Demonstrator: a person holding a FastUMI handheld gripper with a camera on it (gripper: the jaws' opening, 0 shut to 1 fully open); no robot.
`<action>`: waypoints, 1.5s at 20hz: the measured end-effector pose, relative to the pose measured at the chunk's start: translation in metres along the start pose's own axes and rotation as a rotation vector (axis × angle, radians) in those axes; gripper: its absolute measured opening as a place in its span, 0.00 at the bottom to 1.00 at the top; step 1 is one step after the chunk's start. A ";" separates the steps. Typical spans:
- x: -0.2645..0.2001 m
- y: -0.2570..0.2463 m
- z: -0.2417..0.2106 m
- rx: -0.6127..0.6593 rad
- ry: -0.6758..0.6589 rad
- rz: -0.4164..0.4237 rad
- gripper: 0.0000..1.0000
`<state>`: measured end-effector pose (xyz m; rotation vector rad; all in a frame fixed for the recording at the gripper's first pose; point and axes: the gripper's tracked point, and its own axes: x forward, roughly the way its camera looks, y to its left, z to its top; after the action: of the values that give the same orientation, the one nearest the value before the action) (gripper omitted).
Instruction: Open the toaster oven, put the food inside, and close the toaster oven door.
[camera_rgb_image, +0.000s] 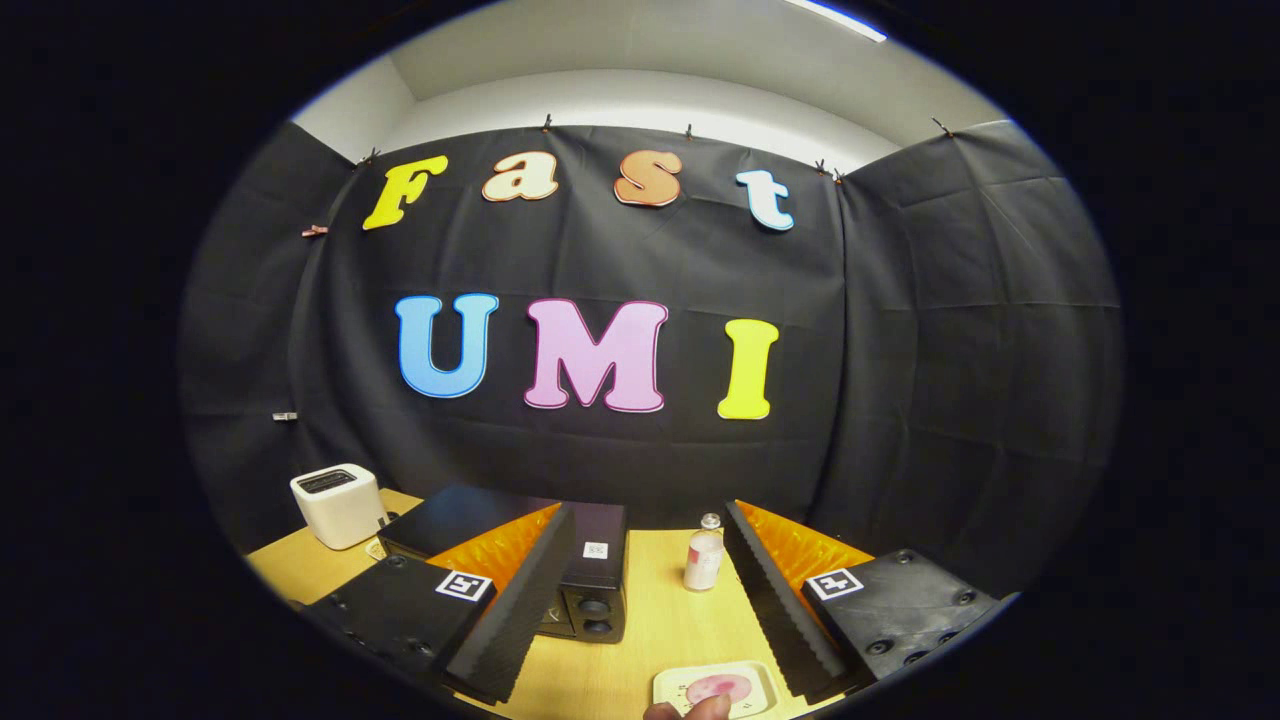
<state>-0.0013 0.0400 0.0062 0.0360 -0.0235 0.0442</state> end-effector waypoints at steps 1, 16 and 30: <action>0.000 0.008 0.000 0.003 -0.001 0.009 0.98; 0.041 0.168 -0.057 0.062 0.088 0.137 0.98; 0.106 0.212 -0.186 0.039 0.371 0.075 0.99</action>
<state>0.0989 0.2631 -0.1692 0.0656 0.3473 0.1261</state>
